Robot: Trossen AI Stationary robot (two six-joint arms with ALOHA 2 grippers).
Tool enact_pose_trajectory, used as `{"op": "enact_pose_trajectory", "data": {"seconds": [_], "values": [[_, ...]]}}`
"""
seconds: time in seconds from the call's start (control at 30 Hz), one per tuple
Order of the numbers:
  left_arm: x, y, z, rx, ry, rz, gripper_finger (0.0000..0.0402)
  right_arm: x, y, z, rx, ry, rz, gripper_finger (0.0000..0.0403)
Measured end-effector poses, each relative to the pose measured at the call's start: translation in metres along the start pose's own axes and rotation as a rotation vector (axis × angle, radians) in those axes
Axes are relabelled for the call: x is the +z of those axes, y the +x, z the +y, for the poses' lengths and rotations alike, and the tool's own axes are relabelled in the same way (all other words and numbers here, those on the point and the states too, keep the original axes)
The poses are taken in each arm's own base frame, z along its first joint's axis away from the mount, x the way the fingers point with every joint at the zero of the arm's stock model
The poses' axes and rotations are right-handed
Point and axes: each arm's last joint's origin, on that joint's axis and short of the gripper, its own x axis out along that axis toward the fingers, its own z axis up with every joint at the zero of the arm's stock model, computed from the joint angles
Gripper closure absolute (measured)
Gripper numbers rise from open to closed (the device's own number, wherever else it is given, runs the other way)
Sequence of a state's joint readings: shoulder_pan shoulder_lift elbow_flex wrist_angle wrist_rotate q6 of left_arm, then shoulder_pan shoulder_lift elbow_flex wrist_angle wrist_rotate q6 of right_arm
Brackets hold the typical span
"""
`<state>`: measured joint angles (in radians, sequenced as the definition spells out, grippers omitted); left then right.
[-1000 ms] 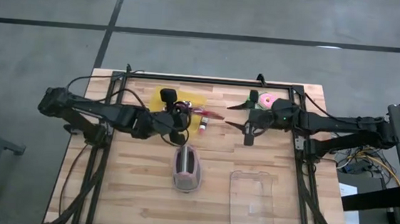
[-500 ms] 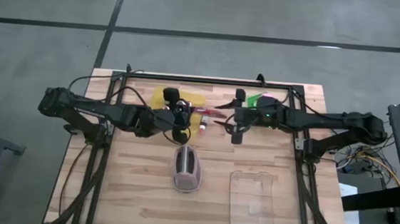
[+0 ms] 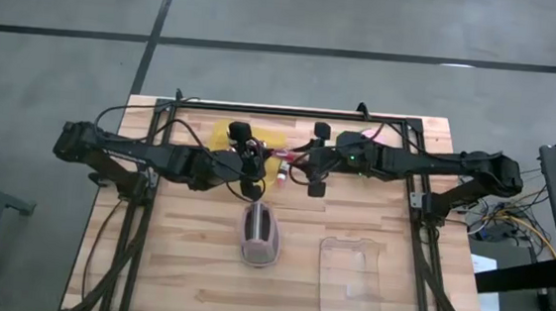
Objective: Pick & Place Food Item
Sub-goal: Put the popcorn bag into the transparent bin
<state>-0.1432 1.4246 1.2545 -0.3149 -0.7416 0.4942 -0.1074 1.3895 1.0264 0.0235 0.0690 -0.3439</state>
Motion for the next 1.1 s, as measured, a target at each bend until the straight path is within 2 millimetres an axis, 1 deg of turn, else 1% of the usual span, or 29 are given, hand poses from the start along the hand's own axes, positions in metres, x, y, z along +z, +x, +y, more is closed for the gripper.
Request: {"op": "enact_pose_trajectory", "data": {"seconds": [0.07, 0.17, 0.2, 0.9, 1.03, 1.1], "values": [[0.0003, 0.0, -0.0002, -0.007, -0.001, -0.006, 0.0401, 0.001, -0.0003, -0.0005, -0.005, 0.0, -0.004, 0.0293], [0.0009, 0.0, -0.0001, -0.014, -0.005, -0.014, 0.0401, -0.0001, -0.0013, -0.0005, -0.015, -0.013, 0.001, 0.0369], [0.0008, 0.0, -0.0003, -0.016, -0.005, -0.015, 0.0401, -0.0002, -0.0017, -0.0002, -0.015, -0.016, -0.001, 0.0375], [0.0013, 0.0, -0.0004, -0.025, -0.01, -0.023, 0.0401, 0.0001, -0.0031, 0.0006, -0.017, -0.028, 0.0, 0.0378], [0.0015, -0.0001, -0.0006, -0.034, 0.026, -0.03, 0.0399, 0.0, -0.0032, 0.0007, -0.017, -0.028, 0.0, 0.0378], [0.0019, -0.0008, -0.0003, -0.036, 0.054, -0.034, 0.0389, 0.0, -0.0032, 0.0007, -0.017, -0.028, 0.0, 0.0378]]}}
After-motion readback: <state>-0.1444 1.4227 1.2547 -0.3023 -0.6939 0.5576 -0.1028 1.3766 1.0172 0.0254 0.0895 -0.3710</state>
